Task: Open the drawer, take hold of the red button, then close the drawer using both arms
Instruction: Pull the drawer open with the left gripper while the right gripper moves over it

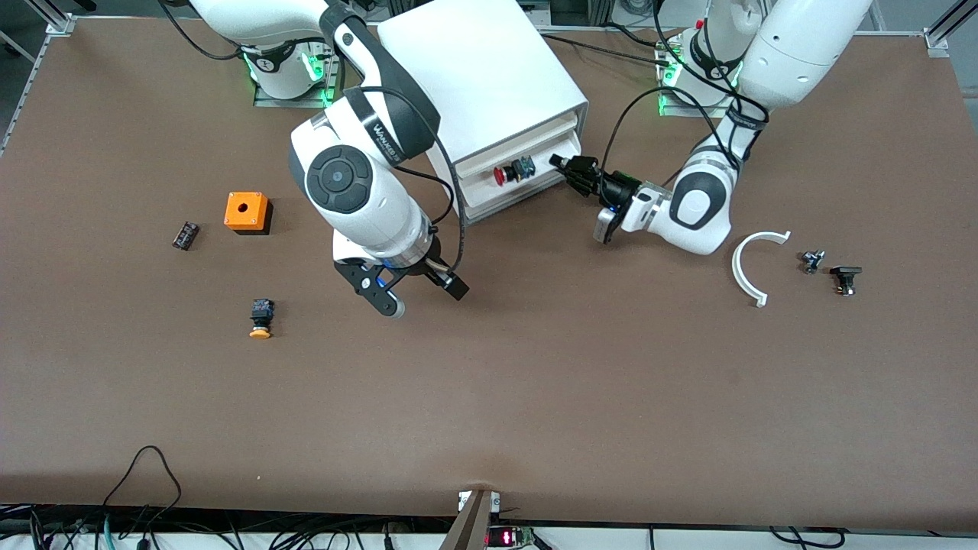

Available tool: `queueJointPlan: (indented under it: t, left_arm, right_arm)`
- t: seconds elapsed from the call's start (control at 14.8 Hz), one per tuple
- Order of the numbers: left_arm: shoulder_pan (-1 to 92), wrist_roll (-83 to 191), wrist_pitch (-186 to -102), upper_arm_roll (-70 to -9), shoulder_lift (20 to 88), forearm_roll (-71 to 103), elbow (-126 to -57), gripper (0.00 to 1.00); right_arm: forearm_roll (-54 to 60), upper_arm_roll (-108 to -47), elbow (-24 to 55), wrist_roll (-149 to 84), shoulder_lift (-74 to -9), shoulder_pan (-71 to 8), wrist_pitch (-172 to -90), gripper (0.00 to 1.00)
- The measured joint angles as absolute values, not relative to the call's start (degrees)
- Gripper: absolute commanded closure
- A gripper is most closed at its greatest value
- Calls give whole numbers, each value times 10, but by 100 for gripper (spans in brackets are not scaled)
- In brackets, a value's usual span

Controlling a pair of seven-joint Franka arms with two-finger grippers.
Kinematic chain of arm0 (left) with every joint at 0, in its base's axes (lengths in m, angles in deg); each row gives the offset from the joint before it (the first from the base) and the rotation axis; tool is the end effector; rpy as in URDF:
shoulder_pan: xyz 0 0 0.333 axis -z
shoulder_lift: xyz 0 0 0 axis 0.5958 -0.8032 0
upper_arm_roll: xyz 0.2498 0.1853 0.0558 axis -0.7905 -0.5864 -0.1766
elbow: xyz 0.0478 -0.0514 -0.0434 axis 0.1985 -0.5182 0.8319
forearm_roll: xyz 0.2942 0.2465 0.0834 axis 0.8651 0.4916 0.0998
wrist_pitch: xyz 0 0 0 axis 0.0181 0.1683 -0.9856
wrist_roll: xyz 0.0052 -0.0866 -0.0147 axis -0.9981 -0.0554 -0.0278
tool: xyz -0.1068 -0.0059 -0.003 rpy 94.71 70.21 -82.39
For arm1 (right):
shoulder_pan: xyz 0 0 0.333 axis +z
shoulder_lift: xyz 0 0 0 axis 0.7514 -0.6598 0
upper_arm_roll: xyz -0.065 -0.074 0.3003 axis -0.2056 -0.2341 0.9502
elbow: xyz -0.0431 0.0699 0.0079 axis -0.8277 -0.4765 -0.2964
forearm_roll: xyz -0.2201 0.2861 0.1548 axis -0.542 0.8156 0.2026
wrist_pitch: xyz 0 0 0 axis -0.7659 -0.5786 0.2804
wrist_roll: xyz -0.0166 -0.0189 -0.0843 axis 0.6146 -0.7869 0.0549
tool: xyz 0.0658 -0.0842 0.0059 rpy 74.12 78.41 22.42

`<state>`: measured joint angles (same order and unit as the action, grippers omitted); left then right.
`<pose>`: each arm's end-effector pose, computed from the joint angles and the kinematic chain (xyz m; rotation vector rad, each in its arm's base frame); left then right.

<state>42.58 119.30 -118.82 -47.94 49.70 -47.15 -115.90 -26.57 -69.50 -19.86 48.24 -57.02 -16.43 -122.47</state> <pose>0.4406 -0.2306 0.1707 1.6369 -0.3523 -0.4509 0.6165 0.4297 0.4261 -2.7723 1.1044 0.1267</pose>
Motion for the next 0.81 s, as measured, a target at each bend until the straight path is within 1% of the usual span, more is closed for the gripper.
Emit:
queueJointPlan:
  t: [0.27, 0.47, 0.68, 0.74, 0.81]
  left_arm:
    - [391, 1174, -1188, -481, 472, -433, -1100, 100]
    - [372, 1174, -1180, -481, 441, -419, -1058, 100]
    - [366, 1173, -1178, -481, 428, -415, -1036, 100]
    - [366, 1173, -1178, -482, 426, -412, -1030, 56]
    - [366, 1173, -1178, -482, 425, -407, -1025, 1]
  right_arm:
    - [-266, -694, -225, 532, -583, -147, -1240, 1]
    - [-265, -680, -229, 573, -586, -143, -1271, 1]
    - [-265, -667, -229, 615, -592, -136, -1299, 1]
    - [-265, -666, -229, 630, -595, -131, -1306, 1]
    - [-265, -665, -229, 644, -598, -124, -1314, 1]
